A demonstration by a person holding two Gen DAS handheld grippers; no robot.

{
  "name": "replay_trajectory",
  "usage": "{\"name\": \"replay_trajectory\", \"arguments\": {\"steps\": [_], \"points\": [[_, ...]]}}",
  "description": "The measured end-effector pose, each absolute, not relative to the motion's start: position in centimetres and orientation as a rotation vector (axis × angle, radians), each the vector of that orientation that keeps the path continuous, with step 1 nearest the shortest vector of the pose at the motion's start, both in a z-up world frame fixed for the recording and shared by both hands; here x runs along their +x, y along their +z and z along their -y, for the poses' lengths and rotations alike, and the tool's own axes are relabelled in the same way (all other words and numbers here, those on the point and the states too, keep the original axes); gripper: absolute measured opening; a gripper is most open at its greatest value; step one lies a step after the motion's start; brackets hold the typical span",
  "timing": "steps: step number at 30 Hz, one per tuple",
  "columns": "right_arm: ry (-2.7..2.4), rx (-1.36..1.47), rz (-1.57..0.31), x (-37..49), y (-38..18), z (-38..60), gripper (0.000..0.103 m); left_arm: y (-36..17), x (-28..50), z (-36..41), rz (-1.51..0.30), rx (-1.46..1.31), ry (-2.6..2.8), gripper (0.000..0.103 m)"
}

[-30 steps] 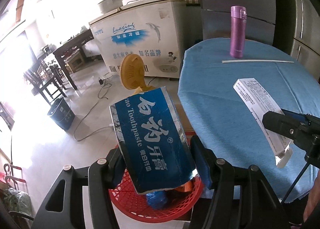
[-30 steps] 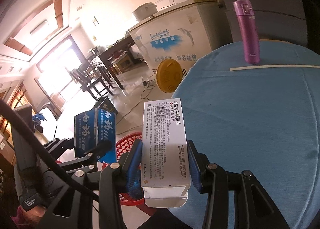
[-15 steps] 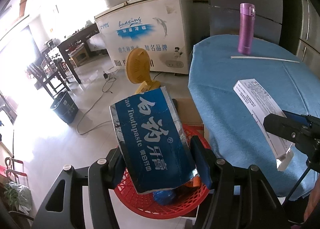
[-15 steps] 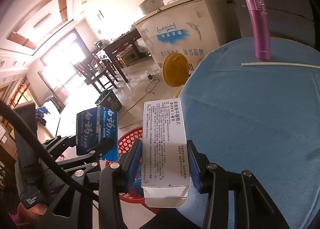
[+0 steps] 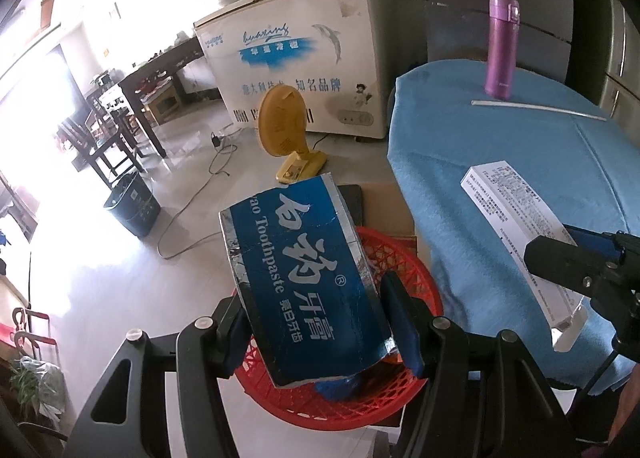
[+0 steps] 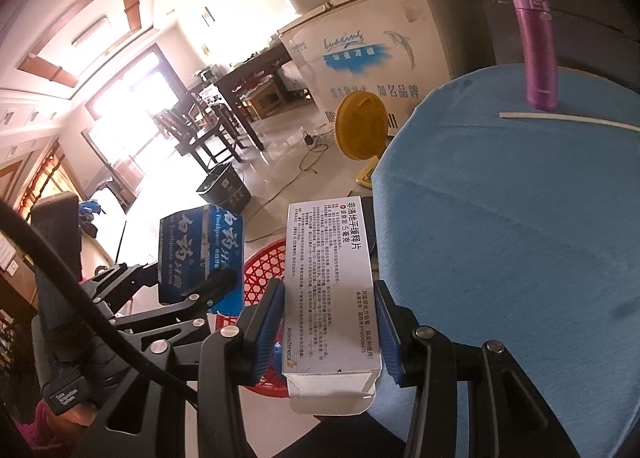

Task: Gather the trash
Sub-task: 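Carry the toothpaste box and white medicine box over the red basket, then lower both boxes into the red basket and open both tools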

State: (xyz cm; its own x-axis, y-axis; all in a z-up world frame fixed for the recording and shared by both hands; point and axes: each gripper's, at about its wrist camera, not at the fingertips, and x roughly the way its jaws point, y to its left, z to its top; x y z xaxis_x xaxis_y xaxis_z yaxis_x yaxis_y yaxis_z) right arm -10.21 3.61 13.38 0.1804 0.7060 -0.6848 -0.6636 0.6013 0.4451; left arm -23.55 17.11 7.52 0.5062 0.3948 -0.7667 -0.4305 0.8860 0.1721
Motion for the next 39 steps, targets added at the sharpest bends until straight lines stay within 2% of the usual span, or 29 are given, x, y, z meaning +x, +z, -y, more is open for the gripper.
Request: {"name": "replay_trajectory", "arguments": {"steps": [39], "points": [[1.022, -0.009, -1.173, -8.4, 8.5, -9.4, 0.047, 2.8, -24.6, -20.2, -1.035, -0.095, 0.525, 0.062]]}}
